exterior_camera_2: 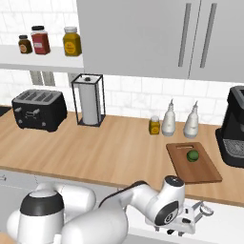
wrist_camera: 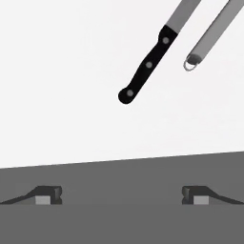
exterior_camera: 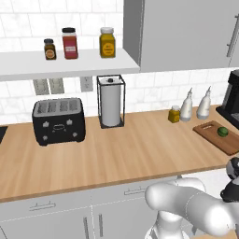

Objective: Place the appropriate cutting tool for cutting the avocado skin on the cutting board.

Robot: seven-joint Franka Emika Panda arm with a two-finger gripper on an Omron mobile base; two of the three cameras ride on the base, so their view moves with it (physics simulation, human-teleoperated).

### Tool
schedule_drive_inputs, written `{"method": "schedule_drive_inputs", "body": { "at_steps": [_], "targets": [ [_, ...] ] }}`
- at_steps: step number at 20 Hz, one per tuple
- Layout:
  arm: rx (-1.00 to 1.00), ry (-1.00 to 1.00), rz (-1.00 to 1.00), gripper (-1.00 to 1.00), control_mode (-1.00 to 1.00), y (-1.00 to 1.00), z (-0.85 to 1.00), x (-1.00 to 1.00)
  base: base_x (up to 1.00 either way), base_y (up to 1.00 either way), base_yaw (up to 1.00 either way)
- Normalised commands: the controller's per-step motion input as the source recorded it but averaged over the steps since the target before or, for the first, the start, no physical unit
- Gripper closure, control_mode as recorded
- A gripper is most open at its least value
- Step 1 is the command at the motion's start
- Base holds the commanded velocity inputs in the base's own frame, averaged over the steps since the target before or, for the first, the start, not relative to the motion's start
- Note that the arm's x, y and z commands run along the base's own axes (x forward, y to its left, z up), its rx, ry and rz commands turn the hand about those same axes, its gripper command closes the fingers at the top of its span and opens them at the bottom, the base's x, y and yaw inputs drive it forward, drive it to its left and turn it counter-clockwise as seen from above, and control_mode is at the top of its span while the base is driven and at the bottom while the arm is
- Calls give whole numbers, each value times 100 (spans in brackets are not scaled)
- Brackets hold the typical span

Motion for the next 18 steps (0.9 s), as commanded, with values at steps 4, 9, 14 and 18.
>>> {"method": "schedule_drive_inputs", "body": {
  "at_steps": [4,9,14,18],
  "targets": [
    [-2,2,3,-100,-100,0,-5,-21,0,0,0],
    [-1,1,2,-100,-100,0,-10,-32,0,0,0],
    [0,2,0,-100,-100,0,-3,-30,0,0,0],
    [0,3,0,-100,-100,1,-6,-45,0,0,0]
  ]
}}
